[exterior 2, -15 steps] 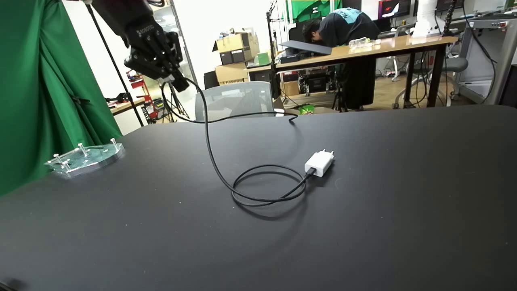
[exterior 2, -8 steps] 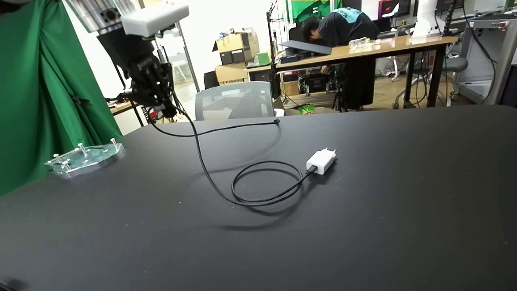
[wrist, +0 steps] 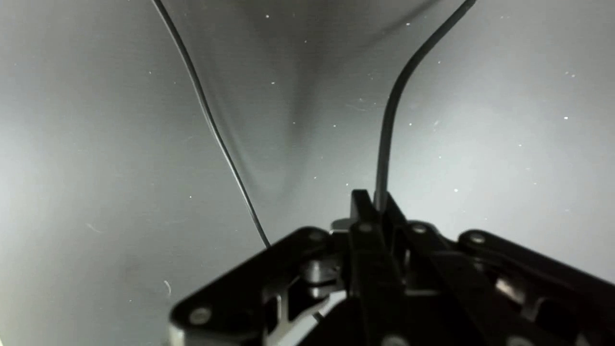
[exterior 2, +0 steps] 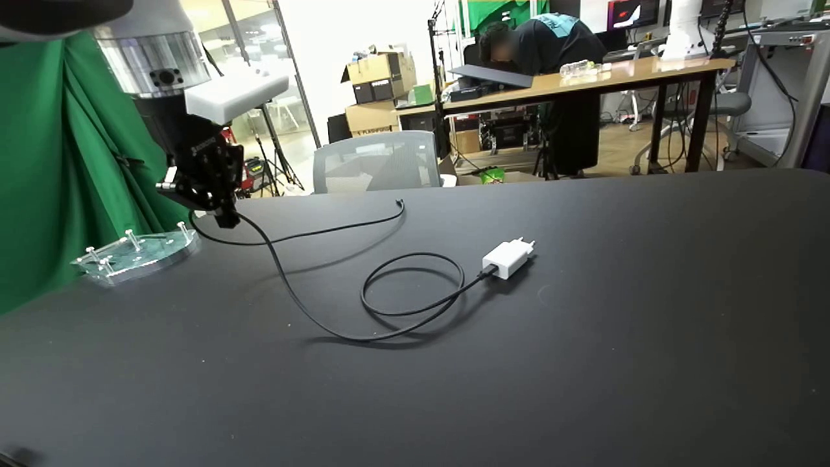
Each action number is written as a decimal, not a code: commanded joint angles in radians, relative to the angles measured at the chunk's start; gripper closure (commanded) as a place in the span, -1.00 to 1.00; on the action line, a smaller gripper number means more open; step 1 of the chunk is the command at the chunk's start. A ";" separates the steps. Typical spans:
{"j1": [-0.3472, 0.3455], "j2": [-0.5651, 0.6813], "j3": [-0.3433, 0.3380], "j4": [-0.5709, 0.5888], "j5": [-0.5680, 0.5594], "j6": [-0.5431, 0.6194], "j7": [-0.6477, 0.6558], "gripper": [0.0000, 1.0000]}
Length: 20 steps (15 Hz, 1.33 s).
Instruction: Move the charging pin to the left
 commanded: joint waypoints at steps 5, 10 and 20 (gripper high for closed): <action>0.000 -0.007 -0.075 -0.018 -0.072 -0.030 0.099 0.27; 0.006 -0.019 -0.132 -0.034 -0.165 -0.030 0.249 -0.42; 0.018 -0.235 -0.198 -0.048 -0.404 -0.364 0.847 -1.00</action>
